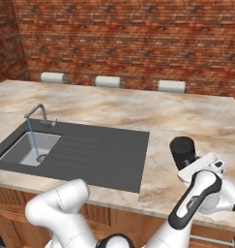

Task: Turn on the sink faucet and place the jug under the water for a few seconds to fill it up.

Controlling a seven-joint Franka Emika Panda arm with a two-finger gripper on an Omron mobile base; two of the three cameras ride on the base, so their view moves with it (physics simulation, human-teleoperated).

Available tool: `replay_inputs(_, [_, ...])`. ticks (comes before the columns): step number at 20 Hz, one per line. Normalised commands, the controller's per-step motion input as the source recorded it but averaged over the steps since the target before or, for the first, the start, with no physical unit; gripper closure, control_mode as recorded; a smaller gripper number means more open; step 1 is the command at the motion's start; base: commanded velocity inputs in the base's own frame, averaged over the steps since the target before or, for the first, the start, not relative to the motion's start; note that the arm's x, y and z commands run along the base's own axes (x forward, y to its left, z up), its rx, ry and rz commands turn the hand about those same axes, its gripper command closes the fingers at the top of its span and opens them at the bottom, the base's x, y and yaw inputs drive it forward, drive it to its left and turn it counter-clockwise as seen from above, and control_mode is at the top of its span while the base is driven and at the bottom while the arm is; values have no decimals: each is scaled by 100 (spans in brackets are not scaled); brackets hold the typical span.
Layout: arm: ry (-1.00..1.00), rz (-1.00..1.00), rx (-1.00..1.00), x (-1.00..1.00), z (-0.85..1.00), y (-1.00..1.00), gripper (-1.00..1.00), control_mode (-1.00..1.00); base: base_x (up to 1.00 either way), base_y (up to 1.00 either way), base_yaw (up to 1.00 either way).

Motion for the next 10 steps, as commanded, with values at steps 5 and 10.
replay_inputs(5, [-9, 0, 0, -29, 82, 28, 100, -100, 0, 0, 0])
replay_inputs(10, [-8, 0, 0, -38, 100, 41, 100, -100, 0, 0, 0])
